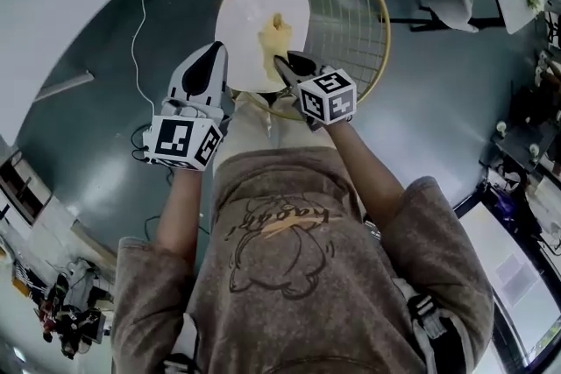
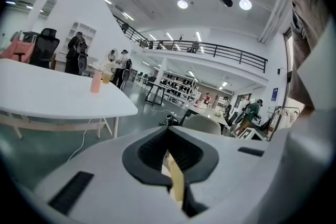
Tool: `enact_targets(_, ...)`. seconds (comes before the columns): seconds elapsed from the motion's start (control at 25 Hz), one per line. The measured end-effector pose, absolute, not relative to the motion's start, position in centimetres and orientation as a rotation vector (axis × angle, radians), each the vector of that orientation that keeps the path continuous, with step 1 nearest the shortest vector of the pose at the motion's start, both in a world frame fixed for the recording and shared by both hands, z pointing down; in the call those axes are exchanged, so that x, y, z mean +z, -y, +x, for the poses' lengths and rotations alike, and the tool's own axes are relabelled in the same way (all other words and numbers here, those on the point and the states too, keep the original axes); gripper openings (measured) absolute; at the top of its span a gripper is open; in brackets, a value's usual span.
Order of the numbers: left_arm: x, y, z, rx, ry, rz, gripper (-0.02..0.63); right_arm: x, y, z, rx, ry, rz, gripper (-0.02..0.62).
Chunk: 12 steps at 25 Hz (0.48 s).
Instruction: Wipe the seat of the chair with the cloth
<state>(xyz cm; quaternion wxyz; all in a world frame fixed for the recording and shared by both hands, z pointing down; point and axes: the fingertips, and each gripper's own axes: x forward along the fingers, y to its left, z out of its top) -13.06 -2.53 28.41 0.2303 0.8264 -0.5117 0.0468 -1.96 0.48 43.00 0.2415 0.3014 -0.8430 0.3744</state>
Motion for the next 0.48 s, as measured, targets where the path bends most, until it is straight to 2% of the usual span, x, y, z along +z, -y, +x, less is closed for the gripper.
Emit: enact_targets(0.48,18.5,-0.2,-12.2,0.006,1.411,2.277,0.009,24.0,1.7,3.0,0.726,2.586,1.023,0.069)
